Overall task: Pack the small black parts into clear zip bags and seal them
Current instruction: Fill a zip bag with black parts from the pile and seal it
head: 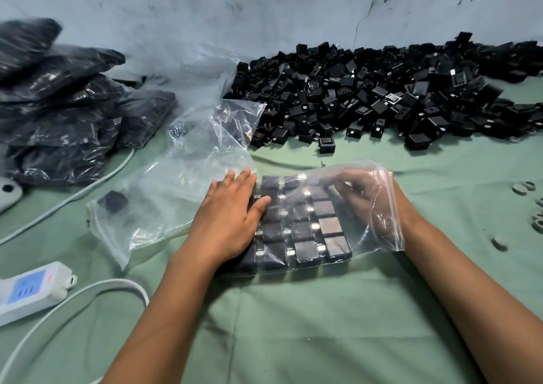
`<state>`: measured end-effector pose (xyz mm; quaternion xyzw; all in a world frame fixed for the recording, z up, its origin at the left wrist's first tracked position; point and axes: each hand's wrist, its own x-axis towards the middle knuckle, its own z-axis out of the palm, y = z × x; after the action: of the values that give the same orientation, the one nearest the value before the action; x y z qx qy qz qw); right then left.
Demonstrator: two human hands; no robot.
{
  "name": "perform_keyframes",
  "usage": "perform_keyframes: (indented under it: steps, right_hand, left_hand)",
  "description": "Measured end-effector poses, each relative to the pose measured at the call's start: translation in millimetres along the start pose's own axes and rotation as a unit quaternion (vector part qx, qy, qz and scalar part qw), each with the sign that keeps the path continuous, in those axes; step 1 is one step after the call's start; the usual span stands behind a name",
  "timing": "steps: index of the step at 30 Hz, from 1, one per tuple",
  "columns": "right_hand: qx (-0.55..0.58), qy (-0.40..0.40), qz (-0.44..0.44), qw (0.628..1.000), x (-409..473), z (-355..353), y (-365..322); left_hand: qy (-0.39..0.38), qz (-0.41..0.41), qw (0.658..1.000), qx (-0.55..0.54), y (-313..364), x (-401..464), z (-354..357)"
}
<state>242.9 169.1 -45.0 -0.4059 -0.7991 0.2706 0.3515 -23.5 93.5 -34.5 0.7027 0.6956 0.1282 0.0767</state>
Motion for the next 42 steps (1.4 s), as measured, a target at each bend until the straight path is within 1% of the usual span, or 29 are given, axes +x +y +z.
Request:
perform_keyframes:
  steps: [3, 5, 7, 9, 12, 13, 14, 16, 17, 19, 20, 23, 25, 28, 29, 30, 31, 32, 33, 34, 35, 36, 37, 39, 41, 42]
  right_hand:
    - [0.03, -0.008, 0.002, 1.0, -1, 0, 2]
    - [0.003, 0.001, -0.011, 1.0, 1, 2, 3]
    - [-0.012, 0.008, -0.004, 1.0, 4, 4, 9]
    - [0.0, 0.021, 0.013, 1.0, 5, 4, 18]
    - [0.05, 0.059, 0.062, 0.995, 7, 3, 27]
    - [0.041, 0.065, 0.075, 0.994, 9, 2, 29]
    - [0.015, 0.066, 0.087, 0.994, 11, 2, 32]
    - [-0.023, 0.074, 0.11, 0.991, 12, 0, 35]
    - [-0.02, 0.078, 0.118, 0.99, 11, -2, 37]
    - [0.028, 0.086, 0.127, 0.988, 8, -6, 36]
    - [0.044, 0.092, 0.121, 0.987, 6, -6, 35]
    - [0.007, 0.087, 0.087, 0.992, 3, -7, 32]
    - [0.023, 0.093, 0.098, 0.991, 2, -7, 34]
    - [0.075, 0.096, 0.11, 0.986, 2, -6, 34]
    - [0.074, 0.089, 0.1, 0.988, 2, -5, 32]
    - [0.067, 0.08, 0.091, 0.99, 2, -4, 30]
    - [0.062, 0.075, 0.082, 0.992, 2, -4, 28]
    - [0.052, 0.073, 0.076, 0.993, 2, -4, 26]
    - [0.041, 0.071, 0.064, 0.995, 2, -3, 23]
    - [0.022, 0.067, 0.045, 0.997, 2, -3, 19]
    - [-0.004, 0.061, 0.02, 0.998, 2, -2, 15]
    - [-0.04, 0.05, -0.011, 0.998, 2, -2, 10]
    - [-0.071, 0.034, -0.04, 0.996, 3, -3, 7]
    - [-0.092, 0.0, -0.067, 0.994, 6, -4, 1]
    - [-0.112, -0.014, -0.094, 0.989, 8, -4, -2]
    - [-0.125, -0.012, -0.108, 0.986, 7, -2, -1]
  left_hand:
    - [0.005, 0.0, 1.0, 0.004, 0, 0, -1]
    - [0.03, 0.003, 0.999, -0.011, 0, 4, -5]
    - [0.059, 0.007, 0.998, -0.026, 0, 12, -10]
    - [0.079, 0.001, 0.996, -0.038, -3, 18, -12]
    - [0.115, -0.021, 0.992, -0.054, -18, 22, -14]
    - [0.12, -0.03, 0.99, -0.062, -27, 22, -14]
    - [0.116, -0.041, 0.99, -0.067, -38, 23, -16]
    - [0.078, -0.058, 0.993, -0.062, -63, 24, -18]
    - [0.048, -0.065, 0.995, -0.051, -75, 23, -18]
    - [-0.01, -0.076, 0.997, -0.01, -96, 21, -14]
    - [-0.022, -0.082, 0.996, 0.017, -105, 21, -11]
    - [-0.014, -0.125, 0.99, 0.063, -126, 25, -9]
    - [-0.006, -0.168, 0.983, 0.077, -135, 32, -14]
    - [-0.004, -0.227, 0.97, 0.086, -140, 44, -21]
    - [0.004, -0.246, 0.965, 0.09, -138, 47, -25]
    - [0.029, -0.258, 0.961, 0.095, -131, 50, -30]
    - [0.074, -0.258, 0.959, 0.091, -121, 52, -34]
    - [0.133, -0.24, 0.959, 0.068, -107, 54, -37]
    - [0.184, -0.208, 0.96, 0.017, -91, 55, -38]
    - [0.199, -0.18, 0.962, -0.058, -72, 53, -37]
    - [0.178, -0.159, 0.963, -0.126, -52, 51, -34]
    - [0.141, -0.143, 0.965, -0.17, -33, 46, -28]
    - [0.108, -0.12, 0.971, -0.176, -18, 41, -22]
    - [0.066, -0.069, 0.991, -0.098, 1, 33, -8]
    - [0.073, -0.039, 0.996, -0.024, 8, 31, -4]
    - [0.078, -0.024, 0.996, -0.025, 10, 34, -5]
